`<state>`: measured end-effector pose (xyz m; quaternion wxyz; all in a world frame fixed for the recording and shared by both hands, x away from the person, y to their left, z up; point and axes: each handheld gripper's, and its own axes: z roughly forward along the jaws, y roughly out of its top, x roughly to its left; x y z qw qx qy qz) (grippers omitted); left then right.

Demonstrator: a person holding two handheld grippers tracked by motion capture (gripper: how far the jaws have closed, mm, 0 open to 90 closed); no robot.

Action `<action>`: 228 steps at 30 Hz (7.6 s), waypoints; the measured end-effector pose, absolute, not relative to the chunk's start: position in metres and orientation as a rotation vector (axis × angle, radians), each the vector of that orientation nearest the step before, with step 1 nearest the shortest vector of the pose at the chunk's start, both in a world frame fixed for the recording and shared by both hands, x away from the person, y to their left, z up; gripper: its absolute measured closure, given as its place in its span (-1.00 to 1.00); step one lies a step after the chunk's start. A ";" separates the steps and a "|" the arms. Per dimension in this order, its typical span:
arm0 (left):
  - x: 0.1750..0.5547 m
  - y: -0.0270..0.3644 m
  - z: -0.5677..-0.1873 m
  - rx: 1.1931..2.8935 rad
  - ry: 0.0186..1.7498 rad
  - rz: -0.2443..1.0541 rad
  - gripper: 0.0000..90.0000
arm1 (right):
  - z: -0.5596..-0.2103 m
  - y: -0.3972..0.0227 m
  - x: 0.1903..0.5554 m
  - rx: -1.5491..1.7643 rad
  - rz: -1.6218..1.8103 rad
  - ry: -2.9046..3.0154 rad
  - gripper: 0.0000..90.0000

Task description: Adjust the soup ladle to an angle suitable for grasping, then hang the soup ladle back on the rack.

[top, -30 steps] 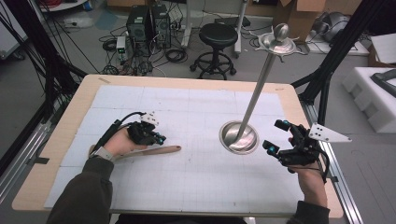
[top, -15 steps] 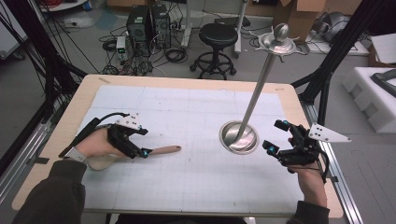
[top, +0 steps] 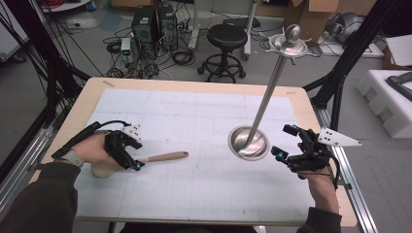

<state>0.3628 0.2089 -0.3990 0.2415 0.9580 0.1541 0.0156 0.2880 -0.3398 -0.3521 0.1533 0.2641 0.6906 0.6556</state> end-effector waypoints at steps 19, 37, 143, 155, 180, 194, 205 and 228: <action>0.367 0.198 -0.406 2.835 0.384 0.030 -0.09 | -0.351 -0.340 0.284 0.754 1.882 1.976 -0.97; 0.366 0.187 -0.408 2.934 0.353 0.029 0.32 | -0.353 -0.342 0.284 0.757 1.876 1.986 -0.97; 0.330 0.100 -0.314 1.727 0.431 0.297 0.73 | -0.351 -0.351 0.280 0.779 1.909 1.935 -0.97; 0.332 0.069 -0.303 1.684 0.429 0.335 0.73 | -0.351 -0.353 0.280 0.773 1.919 1.922 -0.97; 0.337 0.037 -0.283 1.660 0.396 0.340 0.73 | -0.351 -0.356 0.279 0.779 1.936 1.909 -0.97; 0.347 0.021 -0.279 1.698 0.388 0.346 0.73 | -0.351 -0.360 0.278 0.779 1.948 1.897 -0.97; 0.351 0.010 -0.276 1.709 0.372 0.346 0.73 | -0.352 -0.360 0.278 0.774 1.948 1.894 -0.97; 0.362 -0.004 -0.286 1.719 0.385 0.292 0.73 | -0.353 -0.360 0.278 0.782 1.953 1.898 -0.97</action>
